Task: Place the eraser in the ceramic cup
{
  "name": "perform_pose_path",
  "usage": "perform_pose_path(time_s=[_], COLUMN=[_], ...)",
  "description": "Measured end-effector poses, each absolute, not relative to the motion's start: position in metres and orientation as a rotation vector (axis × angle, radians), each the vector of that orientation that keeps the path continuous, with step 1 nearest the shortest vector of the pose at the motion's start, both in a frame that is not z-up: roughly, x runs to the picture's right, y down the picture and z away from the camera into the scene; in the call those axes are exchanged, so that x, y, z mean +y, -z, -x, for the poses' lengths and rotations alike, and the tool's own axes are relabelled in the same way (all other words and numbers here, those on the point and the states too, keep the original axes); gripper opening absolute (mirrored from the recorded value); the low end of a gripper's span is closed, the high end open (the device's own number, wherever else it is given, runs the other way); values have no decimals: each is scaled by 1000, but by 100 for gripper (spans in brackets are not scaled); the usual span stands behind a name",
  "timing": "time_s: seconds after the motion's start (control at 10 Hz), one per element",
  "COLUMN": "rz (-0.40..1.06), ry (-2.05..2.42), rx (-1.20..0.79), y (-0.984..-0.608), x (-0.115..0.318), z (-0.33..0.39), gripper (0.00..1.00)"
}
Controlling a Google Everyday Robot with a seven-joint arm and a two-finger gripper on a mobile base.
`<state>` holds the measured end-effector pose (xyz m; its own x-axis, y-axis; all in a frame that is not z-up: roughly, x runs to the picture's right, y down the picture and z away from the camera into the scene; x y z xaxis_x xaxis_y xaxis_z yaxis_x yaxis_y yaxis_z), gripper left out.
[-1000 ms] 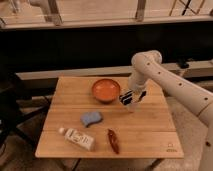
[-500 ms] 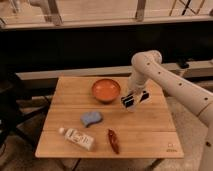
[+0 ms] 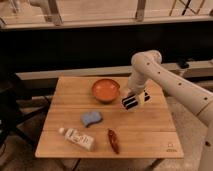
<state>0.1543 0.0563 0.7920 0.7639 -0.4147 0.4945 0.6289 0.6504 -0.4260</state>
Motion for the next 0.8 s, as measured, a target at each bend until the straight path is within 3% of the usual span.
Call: perform_pose_path(time_s=[0.8], rz=[573], ry=[713], rx=[-371], y=[-779], x=[53], z=[-132], gripper=[80])
